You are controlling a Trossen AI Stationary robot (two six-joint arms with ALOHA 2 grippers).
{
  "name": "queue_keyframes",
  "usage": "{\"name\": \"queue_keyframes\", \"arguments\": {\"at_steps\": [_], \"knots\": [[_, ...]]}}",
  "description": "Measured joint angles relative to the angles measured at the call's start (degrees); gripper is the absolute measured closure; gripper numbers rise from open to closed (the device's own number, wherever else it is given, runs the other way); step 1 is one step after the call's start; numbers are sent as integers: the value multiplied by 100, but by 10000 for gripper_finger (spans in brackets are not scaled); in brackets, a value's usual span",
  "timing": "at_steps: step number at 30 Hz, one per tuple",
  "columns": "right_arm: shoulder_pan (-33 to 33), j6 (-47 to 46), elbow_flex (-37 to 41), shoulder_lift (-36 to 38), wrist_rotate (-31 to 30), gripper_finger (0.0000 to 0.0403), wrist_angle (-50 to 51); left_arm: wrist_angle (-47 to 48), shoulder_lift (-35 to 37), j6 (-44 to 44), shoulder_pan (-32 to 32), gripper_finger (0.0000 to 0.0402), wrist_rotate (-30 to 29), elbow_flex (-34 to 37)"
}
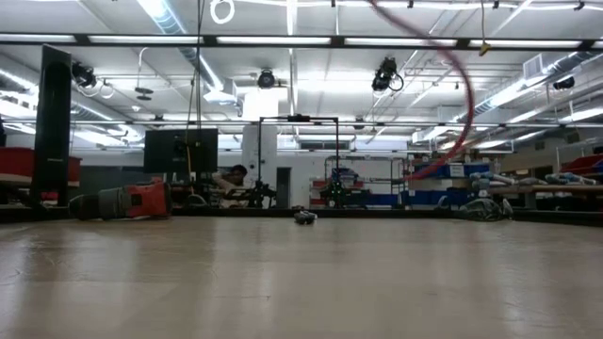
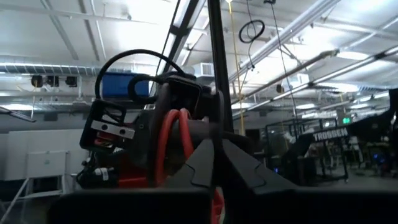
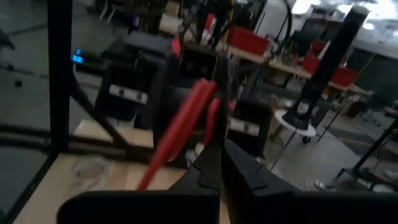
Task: Coil cords
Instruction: Coil the red wire onto the black spool
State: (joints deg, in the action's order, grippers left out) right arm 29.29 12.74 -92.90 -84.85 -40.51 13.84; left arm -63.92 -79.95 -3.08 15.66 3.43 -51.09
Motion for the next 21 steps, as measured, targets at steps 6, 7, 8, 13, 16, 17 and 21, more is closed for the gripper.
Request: {"name": "queue_keyframes", "arguments": {"at_steps": [6, 7, 8, 13, 16, 17, 21], "knots": [[32, -693, 0, 138, -31, 401, 877, 400, 237, -275, 117, 301, -59, -5], [30, -837, 0, 164, -37, 401, 1020, 570, 316, -293, 140, 285, -133, -8], [29, -971, 0, 172, -37, 401, 1156, 793, 388, -337, 172, 268, -256, -18], [-184, -1586, 2, 204, 379, 402, 1855, 3526, 773, -741, 398, 200, -1463, -703], [-451, -1923, 2, 205, 730, 402, 2284, 5753, 702, -745, 543, 188, -2427, -1626], [-555, -1994, 2, 187, 885, 402, 2386, 6354, 600, -742, 577, 189, -2635, -1946], [-896, -2068, 2, 157, 1348, 403, 2553, 8144, 169, -725, 671, 197, -3120, -3101]]}}
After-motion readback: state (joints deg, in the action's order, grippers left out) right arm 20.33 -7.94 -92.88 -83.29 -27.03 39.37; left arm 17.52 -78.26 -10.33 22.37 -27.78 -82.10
